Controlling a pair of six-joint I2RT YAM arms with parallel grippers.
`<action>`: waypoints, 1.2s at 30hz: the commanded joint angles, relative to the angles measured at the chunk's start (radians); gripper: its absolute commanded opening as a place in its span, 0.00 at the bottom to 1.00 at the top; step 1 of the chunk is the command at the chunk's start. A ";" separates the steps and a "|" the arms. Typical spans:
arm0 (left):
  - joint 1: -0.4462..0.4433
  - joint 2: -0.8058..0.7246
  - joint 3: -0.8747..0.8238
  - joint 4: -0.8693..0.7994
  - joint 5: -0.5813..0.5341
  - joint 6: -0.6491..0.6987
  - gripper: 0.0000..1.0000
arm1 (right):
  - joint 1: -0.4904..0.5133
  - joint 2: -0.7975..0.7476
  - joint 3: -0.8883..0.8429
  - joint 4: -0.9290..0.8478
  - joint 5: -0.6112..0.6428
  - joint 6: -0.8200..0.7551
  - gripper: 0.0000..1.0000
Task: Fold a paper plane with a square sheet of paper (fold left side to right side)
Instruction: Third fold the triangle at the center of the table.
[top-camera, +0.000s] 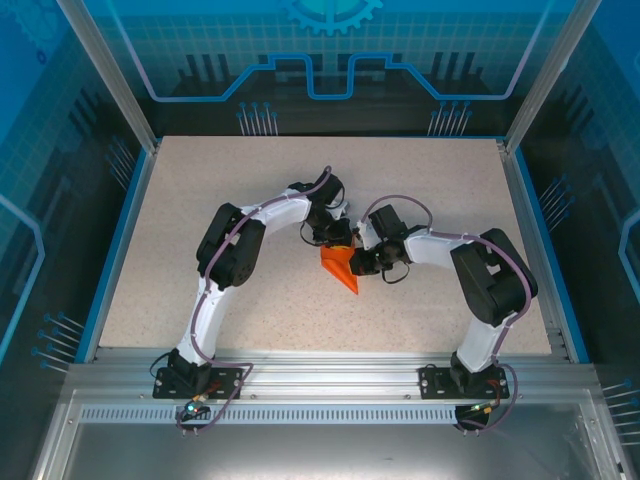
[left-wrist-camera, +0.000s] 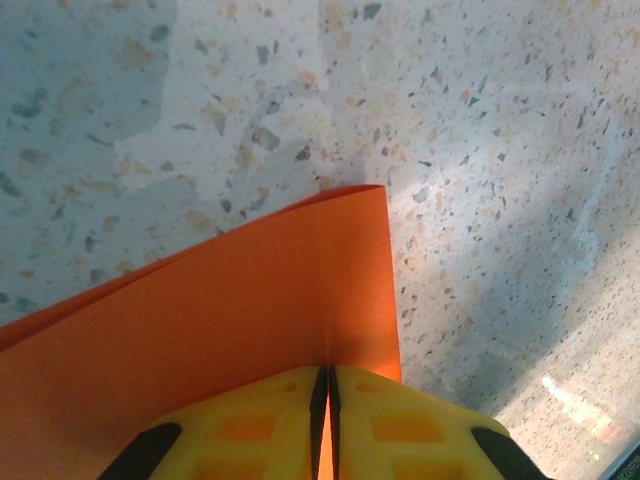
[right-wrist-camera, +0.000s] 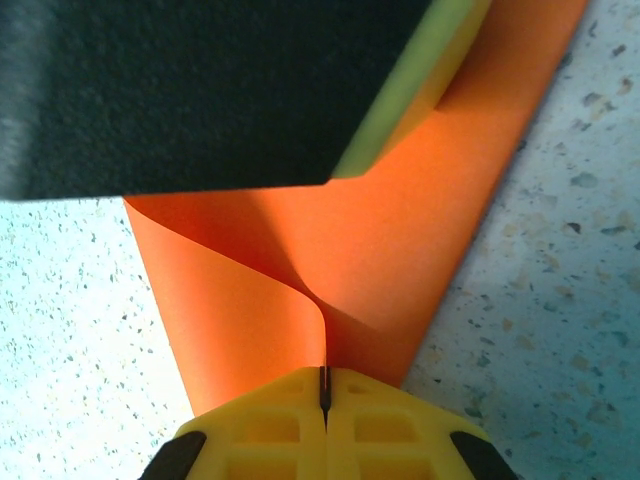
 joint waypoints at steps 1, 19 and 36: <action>-0.020 0.035 0.001 -0.057 -0.026 0.013 0.16 | -0.018 0.018 0.018 -0.014 0.008 0.013 0.00; -0.024 0.038 0.001 -0.055 -0.031 0.013 0.15 | -0.024 0.002 0.023 -0.020 0.009 -0.001 0.00; -0.025 0.040 0.001 -0.055 -0.033 0.013 0.15 | -0.024 0.029 0.034 -0.028 -0.002 -0.005 0.00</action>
